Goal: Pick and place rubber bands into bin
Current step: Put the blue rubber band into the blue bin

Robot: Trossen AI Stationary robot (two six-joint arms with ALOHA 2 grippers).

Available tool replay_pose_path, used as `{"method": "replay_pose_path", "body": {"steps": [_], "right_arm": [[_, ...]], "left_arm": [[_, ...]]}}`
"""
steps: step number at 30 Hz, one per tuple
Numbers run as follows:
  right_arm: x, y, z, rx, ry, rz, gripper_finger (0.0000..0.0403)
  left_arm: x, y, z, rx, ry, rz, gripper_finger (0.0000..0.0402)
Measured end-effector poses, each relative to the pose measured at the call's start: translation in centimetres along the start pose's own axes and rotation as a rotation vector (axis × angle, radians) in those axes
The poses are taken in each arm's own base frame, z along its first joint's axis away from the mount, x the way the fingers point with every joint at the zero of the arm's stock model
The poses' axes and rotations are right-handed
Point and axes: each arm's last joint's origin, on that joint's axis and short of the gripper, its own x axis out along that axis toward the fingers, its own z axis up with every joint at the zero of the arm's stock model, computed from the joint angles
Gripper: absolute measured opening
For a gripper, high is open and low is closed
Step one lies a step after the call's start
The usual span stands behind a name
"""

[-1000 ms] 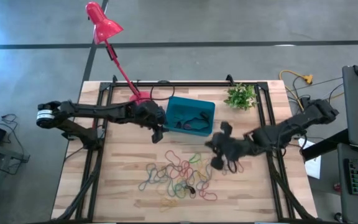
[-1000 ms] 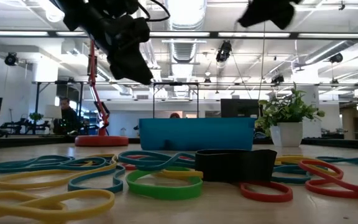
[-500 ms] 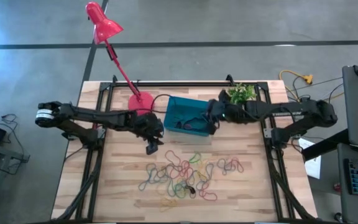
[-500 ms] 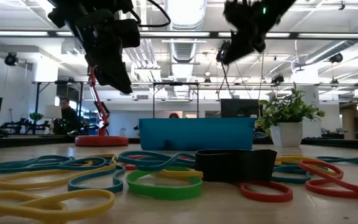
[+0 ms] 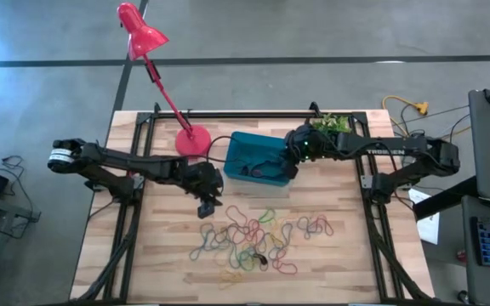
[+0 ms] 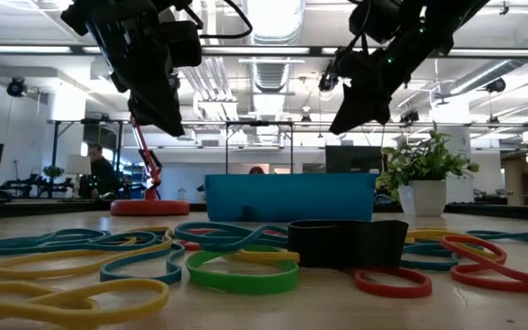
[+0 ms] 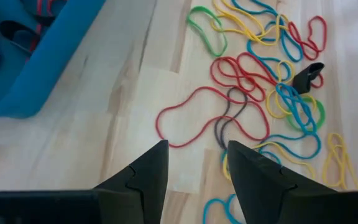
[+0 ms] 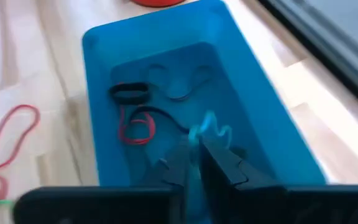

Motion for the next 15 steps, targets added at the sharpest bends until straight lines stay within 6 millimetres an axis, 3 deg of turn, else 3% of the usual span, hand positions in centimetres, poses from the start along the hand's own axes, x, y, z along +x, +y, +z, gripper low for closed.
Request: {"method": "replay_pose_path", "body": {"steps": [8,15], "right_arm": [[0.2,0.1,-0.3,0.010,0.013,0.041,0.0130],[-0.5,2.1,-0.7,-0.078,0.056,0.272,0.0176]], "left_arm": [[0.0,-0.2,-0.1,0.008,0.013,-0.036,0.0149],[0.6,-0.5,-1.4,0.124,0.092,-0.165,0.0149]]}}
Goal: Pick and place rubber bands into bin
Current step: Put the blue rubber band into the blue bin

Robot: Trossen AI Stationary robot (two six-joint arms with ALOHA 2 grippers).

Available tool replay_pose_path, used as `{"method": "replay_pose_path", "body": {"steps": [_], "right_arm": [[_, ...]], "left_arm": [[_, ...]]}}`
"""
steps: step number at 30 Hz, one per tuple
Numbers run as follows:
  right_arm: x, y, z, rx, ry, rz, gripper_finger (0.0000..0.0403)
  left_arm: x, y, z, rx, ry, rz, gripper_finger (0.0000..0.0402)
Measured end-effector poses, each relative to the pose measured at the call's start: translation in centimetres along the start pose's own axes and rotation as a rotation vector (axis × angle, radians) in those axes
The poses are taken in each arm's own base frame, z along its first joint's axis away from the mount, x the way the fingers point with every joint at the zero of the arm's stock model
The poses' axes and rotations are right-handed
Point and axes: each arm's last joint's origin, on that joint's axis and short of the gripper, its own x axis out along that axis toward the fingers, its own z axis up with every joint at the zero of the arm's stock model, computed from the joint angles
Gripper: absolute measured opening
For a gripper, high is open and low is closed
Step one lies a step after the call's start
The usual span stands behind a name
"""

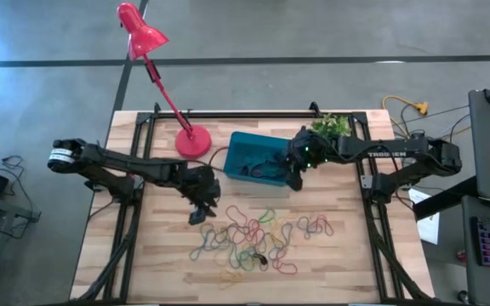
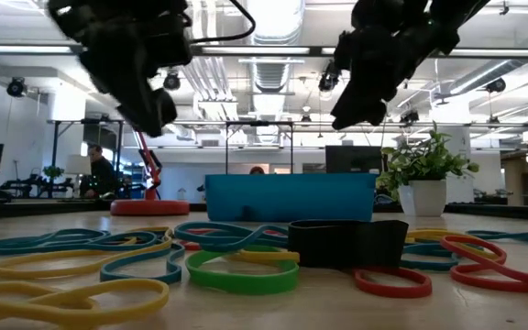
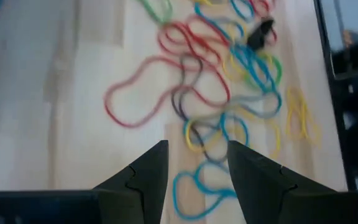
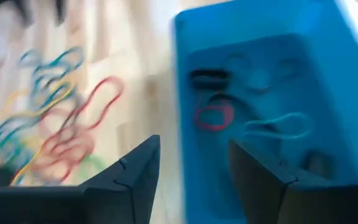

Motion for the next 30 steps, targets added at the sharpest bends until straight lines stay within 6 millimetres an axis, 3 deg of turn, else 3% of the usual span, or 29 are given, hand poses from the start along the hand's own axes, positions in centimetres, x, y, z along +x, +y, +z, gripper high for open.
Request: {"method": "replay_pose_path", "body": {"steps": [8,15,30], "right_arm": [[0.6,3.5,-2.1,-0.070,0.140,0.073,0.0167],[0.9,5.7,-3.7,-0.057,0.179,0.057,0.0149],[1.1,7.3,-5.1,-0.045,0.187,0.015,0.0122]], "left_arm": [[1.6,-0.1,-3.1,0.023,0.112,-0.018,0.0149],[2.0,-1.1,-3.4,0.067,0.107,-0.037,0.0147],[5.7,-2.2,-4.5,0.074,0.177,-0.015,0.0147]]}}
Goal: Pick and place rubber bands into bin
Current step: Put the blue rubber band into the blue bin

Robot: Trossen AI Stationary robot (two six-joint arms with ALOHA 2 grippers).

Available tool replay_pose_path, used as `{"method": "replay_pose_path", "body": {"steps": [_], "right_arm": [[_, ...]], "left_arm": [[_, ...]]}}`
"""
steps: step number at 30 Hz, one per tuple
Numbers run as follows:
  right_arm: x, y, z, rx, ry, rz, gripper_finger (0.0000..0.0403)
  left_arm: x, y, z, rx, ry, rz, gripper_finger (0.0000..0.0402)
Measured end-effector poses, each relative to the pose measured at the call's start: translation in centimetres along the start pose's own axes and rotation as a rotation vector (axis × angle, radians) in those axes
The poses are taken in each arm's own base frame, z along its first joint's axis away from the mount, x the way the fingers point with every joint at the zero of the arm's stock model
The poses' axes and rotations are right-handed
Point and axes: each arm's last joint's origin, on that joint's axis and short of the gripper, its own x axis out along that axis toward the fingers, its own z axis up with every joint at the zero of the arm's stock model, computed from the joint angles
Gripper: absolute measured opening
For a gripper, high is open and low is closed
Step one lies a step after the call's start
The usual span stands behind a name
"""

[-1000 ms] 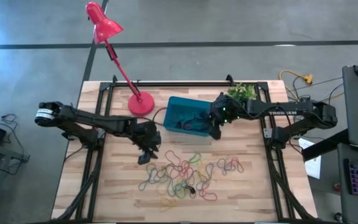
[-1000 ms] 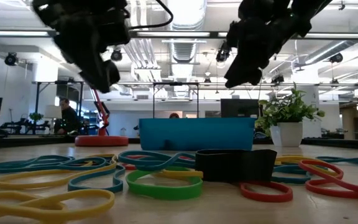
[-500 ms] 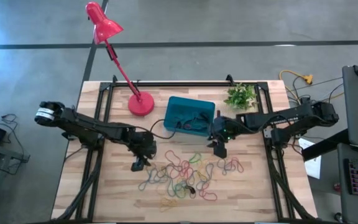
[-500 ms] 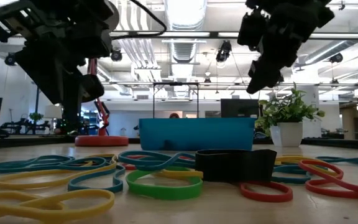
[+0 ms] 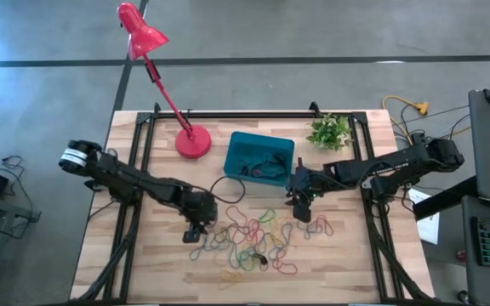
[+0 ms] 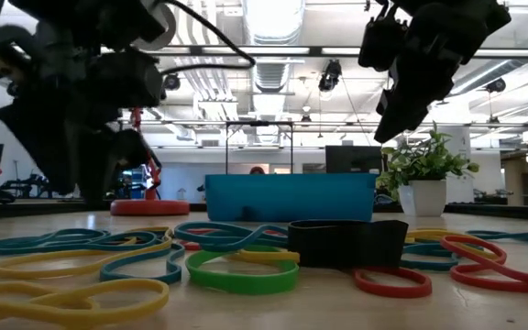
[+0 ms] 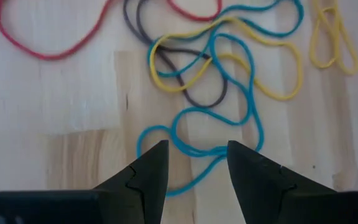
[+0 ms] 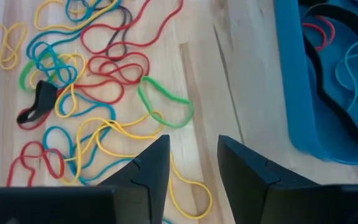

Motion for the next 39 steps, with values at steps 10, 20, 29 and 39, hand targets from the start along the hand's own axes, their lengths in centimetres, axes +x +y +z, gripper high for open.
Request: {"method": "replay_pose_path", "body": {"steps": [10,20,29,39], "right_arm": [[0.0,0.2,-0.1,0.003,-0.001,0.002,0.0116],[0.0,0.2,-0.1,0.020,0.000,0.003,0.0111],[0.0,0.2,-0.1,0.020,0.000,0.003,0.0097],[0.0,0.2,-0.1,0.020,0.000,0.003,0.0083]], "left_arm": [[2.4,0.1,-0.1,-0.052,0.033,-0.001,0.0147],[2.9,0.2,-0.1,-0.096,0.040,0.013,0.0127],[3.0,0.3,-0.3,-0.098,0.048,0.029,0.0008],[1.5,-0.3,0.6,-0.086,-0.008,0.008,0.0001]]}}
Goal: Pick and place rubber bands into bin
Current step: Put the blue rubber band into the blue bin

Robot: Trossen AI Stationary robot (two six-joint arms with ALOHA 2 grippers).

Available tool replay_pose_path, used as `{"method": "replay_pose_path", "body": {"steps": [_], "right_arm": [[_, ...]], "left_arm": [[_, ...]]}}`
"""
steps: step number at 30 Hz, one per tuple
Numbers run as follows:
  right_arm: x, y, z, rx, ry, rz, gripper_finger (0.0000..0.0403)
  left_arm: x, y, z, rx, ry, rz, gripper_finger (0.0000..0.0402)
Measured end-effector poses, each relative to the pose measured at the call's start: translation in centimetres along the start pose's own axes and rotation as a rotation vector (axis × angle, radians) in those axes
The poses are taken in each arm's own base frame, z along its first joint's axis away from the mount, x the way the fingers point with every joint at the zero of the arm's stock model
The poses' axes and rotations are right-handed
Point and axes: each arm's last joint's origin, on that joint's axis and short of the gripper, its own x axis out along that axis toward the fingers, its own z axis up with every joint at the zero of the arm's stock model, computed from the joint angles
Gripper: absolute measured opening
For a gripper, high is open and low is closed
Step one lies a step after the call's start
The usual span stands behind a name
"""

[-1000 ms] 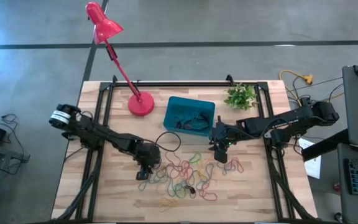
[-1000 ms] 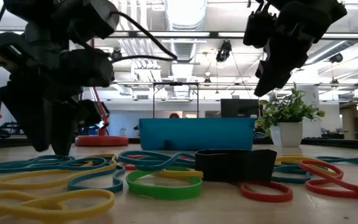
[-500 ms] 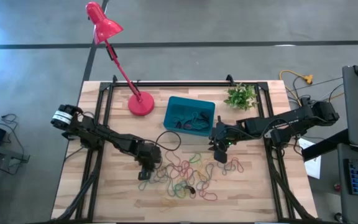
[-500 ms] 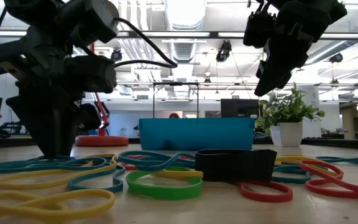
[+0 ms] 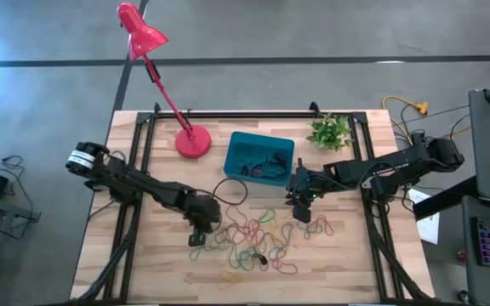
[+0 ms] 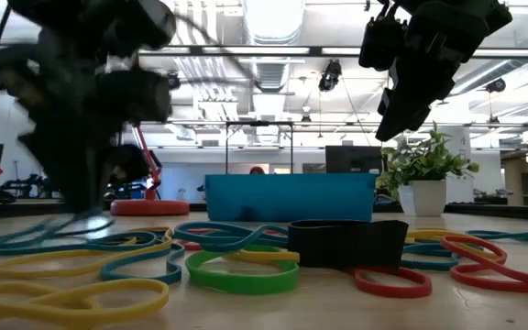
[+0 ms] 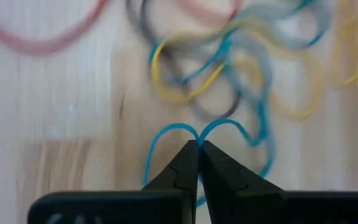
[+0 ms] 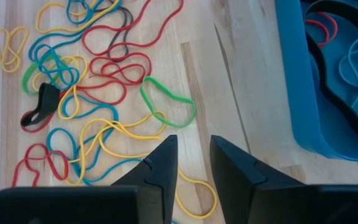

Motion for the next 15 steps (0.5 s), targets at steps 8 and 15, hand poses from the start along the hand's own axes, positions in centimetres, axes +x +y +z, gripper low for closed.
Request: {"method": "replay_pose_path", "body": {"steps": [8,15], "right_arm": [[0.0,0.0,0.0,0.000,-0.001,-0.003,0.0084],[0.0,-0.1,0.1,-0.004,-0.018,-0.025,0.0076]], "left_arm": [[-3.7,-1.1,1.1,0.026,-0.136,-0.043,0.0000],[-5.4,-0.4,1.0,0.002,-0.184,-0.018,0.0000]]}}
